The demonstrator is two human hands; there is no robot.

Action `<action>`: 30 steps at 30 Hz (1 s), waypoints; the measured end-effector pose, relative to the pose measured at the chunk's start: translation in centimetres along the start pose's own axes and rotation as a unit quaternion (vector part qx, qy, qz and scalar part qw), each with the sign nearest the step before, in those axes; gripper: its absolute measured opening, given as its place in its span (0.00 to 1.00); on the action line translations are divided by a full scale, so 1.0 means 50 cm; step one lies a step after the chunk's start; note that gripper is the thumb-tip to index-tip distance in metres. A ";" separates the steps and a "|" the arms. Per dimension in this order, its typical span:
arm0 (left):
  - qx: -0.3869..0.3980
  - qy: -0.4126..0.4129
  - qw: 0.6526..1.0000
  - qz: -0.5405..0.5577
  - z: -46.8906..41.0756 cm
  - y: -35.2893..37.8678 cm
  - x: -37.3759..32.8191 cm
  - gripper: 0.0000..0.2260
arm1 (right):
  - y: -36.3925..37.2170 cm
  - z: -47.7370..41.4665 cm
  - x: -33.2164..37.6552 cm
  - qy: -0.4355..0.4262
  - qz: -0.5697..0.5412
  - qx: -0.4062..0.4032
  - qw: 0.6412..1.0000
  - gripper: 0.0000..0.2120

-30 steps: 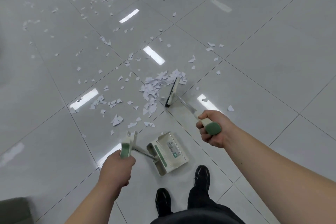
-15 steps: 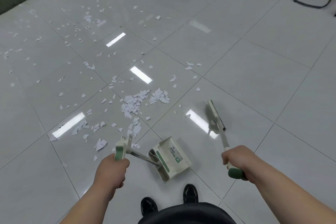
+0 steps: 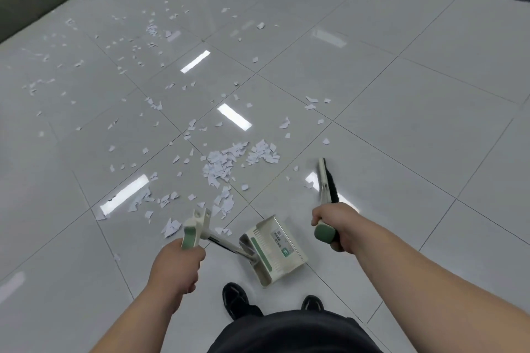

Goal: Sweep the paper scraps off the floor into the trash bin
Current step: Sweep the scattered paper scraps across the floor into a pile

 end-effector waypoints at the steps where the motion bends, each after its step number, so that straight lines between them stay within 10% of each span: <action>1: -0.007 -0.004 1.000 0.006 -0.004 -0.013 0.004 0.08 | 0.018 -0.007 0.027 -0.006 -0.010 0.011 1.000 0.06; 16: -0.082 -0.081 0.988 0.105 -0.085 -0.260 0.165 0.07 | 0.216 0.054 0.149 0.031 -0.041 0.041 0.998 0.14; 30: -0.103 -0.132 0.977 0.131 -0.189 -0.591 0.360 0.07 | 0.726 0.242 0.146 0.200 -0.126 0.122 0.964 0.11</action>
Point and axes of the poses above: each hand's wrist, its own z-axis away from the middle knuckle, its own y-axis out of the palm, x = y × z, the point moved 8 cm from there along -z, towards the middle knuckle, and after that the axes turned 7 degrees about z, right-handed, at the moved point
